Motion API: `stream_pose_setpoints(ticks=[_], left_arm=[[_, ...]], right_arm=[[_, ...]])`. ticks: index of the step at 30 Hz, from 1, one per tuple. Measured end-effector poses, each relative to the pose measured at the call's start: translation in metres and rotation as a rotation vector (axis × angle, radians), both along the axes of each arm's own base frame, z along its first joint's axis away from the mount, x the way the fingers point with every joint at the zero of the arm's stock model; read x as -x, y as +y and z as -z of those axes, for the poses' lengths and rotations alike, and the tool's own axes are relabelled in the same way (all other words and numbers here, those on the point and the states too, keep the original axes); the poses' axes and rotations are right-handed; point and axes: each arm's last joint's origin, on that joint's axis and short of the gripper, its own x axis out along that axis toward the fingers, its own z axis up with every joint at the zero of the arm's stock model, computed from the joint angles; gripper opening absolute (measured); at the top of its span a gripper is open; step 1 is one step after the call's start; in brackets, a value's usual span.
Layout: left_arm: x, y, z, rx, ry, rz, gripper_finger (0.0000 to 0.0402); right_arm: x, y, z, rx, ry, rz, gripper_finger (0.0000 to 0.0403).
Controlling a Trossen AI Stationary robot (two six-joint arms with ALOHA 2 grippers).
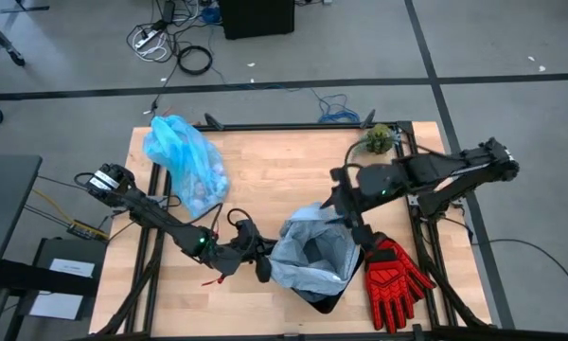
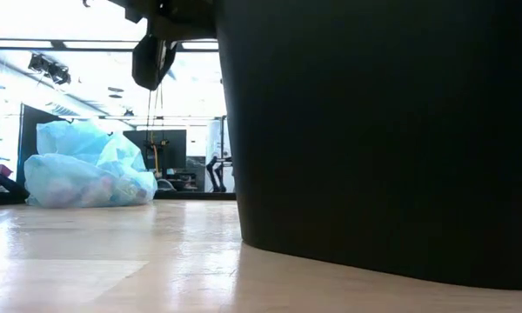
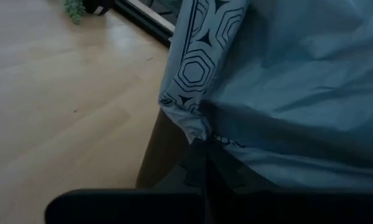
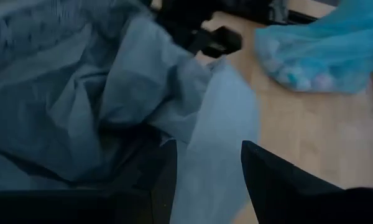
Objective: Place trash/remove bag and relplace
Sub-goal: Put the gray trash bag into the trash bin
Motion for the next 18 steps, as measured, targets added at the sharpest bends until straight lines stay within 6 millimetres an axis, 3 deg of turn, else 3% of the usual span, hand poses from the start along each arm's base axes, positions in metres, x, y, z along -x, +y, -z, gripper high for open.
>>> stream_pose_setpoints(ticks=[7,10,14,18], left_arm=[[0.000,0.000,0.000,-0.006,0.006,0.000,0.0005],[0.000,0.000,0.000,-0.005,0.005,0.000,0.0005],[0.000,0.000,0.000,-0.005,0.005,0.000,0.0005],[0.000,0.000,0.000,-0.002,0.005,0.010,0.0005]], right_arm=[[-0.015,-0.008,0.007,0.145,-0.020,0.138,0.0145],[-0.022,-0.014,0.014,0.162,0.015,0.165,0.0103],[-0.025,-0.014,0.025,0.161,0.103,0.153,0.0018],[-0.024,-0.016,0.031,0.159,0.161,0.176,0.0003]])
